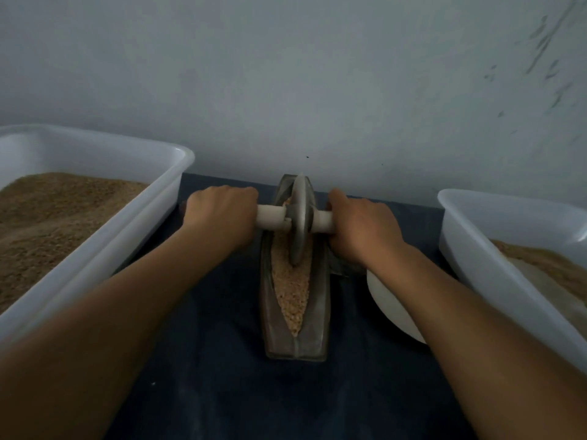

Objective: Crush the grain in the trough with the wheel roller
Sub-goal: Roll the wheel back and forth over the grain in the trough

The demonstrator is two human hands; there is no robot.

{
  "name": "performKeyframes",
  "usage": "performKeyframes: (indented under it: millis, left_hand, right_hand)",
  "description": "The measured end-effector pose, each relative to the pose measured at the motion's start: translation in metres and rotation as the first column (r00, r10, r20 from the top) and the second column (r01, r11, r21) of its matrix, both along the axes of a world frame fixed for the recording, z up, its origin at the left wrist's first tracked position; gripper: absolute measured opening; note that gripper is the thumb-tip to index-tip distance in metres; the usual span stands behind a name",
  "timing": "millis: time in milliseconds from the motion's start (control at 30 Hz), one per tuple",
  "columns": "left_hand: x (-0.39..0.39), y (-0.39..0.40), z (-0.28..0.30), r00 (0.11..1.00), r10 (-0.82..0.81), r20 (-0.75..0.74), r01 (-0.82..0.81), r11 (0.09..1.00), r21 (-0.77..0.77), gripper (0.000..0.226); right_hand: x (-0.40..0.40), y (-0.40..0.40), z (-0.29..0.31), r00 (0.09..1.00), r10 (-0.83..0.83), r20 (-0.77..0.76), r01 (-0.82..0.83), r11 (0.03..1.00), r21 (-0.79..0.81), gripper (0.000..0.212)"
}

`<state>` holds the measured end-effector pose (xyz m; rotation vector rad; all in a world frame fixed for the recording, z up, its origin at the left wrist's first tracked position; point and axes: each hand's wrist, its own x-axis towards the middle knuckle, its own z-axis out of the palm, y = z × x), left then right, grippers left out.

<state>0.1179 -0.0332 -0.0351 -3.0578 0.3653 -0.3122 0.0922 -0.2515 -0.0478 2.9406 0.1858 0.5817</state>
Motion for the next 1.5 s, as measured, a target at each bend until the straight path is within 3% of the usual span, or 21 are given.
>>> performKeyframes:
  millis: [300,567,800,933,1067,1233,1500]
  left_hand:
    - [0.032,-0.018,0.007,0.998,-0.001,0.058,-0.003,0.998,0.061,0.032]
    - [0.001,-0.007,0.008,0.996,0.008,-0.09,0.0,0.996,0.084,0.041]
    - [-0.048,0.014,0.004,0.992,-0.121,-0.03,0.123,0.987,0.105,0.035]
    - [-0.064,0.026,0.006,0.984,-0.173,0.05,0.165,0.977,0.133,0.033]
    - [-0.066,0.035,0.007,0.966,-0.235,0.111,0.225,0.97,0.094,0.03]
    - [-0.051,0.023,-0.003,0.971,-0.186,0.15,0.176,0.981,0.077,0.035]
    - [0.0,0.001,0.005,0.999,-0.012,-0.048,0.014,0.999,0.037,0.03]
  right_hand:
    - [0.041,-0.01,0.009,0.974,-0.072,-0.216,0.087,0.994,0.06,0.034]
    - [-0.004,-0.002,-0.003,1.0,0.005,-0.007,-0.005,0.999,0.045,0.031]
    - [-0.069,0.007,-0.007,0.987,0.079,0.137,-0.078,0.997,-0.013,0.022]
    - [-0.093,0.011,-0.006,0.978,0.074,0.193,-0.066,0.997,-0.049,0.027]
    - [-0.097,0.009,-0.008,0.985,0.057,0.162,-0.055,0.998,-0.016,0.03]
    - [-0.074,0.005,-0.013,0.995,0.025,0.094,-0.026,1.0,0.016,0.034]
    - [-0.001,0.002,0.001,0.997,-0.04,-0.068,0.043,0.999,0.033,0.027]
